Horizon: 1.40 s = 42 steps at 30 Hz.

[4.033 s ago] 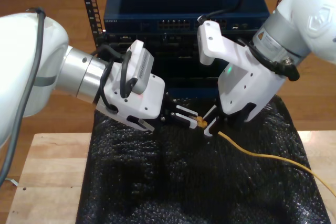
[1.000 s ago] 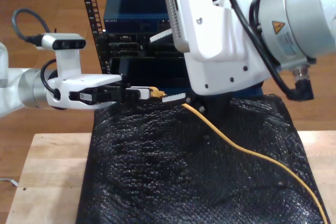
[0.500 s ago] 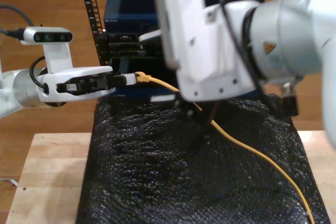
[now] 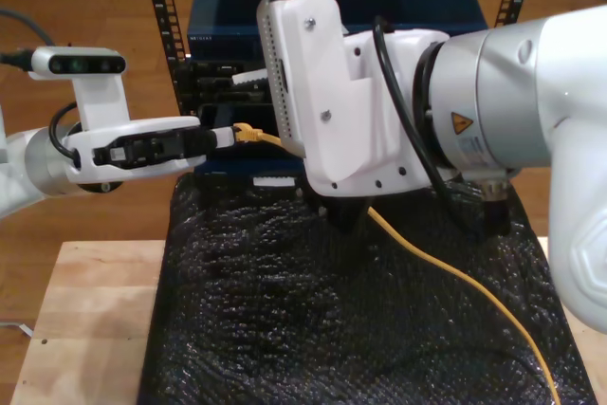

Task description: Grab the cable and plug it in

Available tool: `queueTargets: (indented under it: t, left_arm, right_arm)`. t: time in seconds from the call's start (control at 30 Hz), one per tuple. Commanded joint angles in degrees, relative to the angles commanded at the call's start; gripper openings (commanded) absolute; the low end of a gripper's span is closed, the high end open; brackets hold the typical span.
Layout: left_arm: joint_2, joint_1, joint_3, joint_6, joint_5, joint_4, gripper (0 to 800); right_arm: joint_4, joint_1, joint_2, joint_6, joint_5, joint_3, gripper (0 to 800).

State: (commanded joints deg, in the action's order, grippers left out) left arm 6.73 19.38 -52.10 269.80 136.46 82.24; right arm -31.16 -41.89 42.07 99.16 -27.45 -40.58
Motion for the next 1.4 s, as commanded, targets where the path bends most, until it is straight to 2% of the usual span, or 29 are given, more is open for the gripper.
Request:
queueTargets:
  t: [0.07, 0.33, 0.57, 0.67, 1.07, 1.4]
  left_arm:
    - [0.09, 0.0, 0.0, 0.79, 0.18, 0.0, 11]
    - [0.35, 0.09, 0.0, 3.43, 0.26, -0.18, 14]
    - [0.7, 0.53, 0.09, 4.31, 0.7, 0.0, 14]
    - [0.79, 0.53, 0.09, 4.31, 1.23, 0.09, 14]
    - [0.79, 0.53, 0.18, 4.13, 2.02, 0.18, 14]
    - [0.97, 0.35, 0.26, 3.43, 2.46, 0.18, 23]
  right_arm:
    - [0.0, 0.0, -0.18, -0.18, 0.53, 0.09, 545]
    - [0.0, -0.09, -0.53, -0.26, 0.53, 0.79, 510]
    - [-0.09, -0.09, -0.53, -0.26, 0.62, 0.79, 449]
    - [-0.09, -0.09, -0.53, -0.35, 0.7, 0.88, 381]
    - [-0.18, -0.09, -0.53, -0.53, 0.79, 1.14, 361]
    - [-0.26, -0.18, -0.53, -0.7, 0.88, 1.14, 311]
